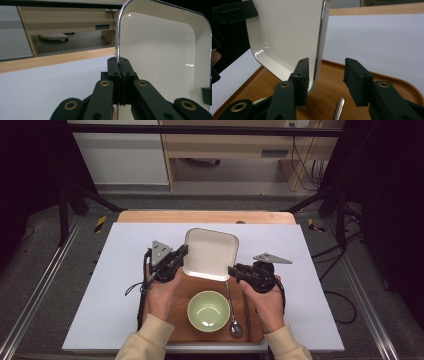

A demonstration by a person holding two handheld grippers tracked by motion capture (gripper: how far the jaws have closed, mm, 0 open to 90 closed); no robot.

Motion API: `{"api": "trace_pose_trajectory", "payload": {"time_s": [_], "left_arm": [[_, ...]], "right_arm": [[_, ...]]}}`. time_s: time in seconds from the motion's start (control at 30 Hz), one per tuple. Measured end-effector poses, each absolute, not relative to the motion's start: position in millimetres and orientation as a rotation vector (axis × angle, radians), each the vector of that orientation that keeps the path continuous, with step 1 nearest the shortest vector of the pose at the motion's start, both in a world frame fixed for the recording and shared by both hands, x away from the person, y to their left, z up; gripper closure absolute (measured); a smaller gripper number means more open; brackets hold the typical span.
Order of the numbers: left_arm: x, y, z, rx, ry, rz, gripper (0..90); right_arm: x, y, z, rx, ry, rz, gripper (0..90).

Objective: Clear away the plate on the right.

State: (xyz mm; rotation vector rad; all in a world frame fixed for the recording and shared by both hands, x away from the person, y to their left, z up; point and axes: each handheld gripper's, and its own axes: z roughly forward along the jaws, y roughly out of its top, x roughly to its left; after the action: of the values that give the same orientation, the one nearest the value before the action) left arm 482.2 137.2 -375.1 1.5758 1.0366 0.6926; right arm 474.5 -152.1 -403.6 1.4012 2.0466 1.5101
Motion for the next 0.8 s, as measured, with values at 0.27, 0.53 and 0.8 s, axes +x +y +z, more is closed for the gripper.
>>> {"api": "trace_pose_trajectory", "payload": {"time_s": [0.27, 0.53, 0.8], "left_arm": [[485, 166, -372, 1.547, 1.084, 0.731, 88.9], [480, 196, -365, 1.513, 1.12, 0.758, 88.9], [475, 222, -359, 1.507, 1.142, 0.771, 89.0]], "right_arm": [[469, -169, -390, 1.288, 1.993, 1.517, 25.5], [466, -194, -389, 1.27, 1.941, 1.492, 14.0], [460, -220, -395, 1.284, 1.873, 1.447, 10.8]]}}
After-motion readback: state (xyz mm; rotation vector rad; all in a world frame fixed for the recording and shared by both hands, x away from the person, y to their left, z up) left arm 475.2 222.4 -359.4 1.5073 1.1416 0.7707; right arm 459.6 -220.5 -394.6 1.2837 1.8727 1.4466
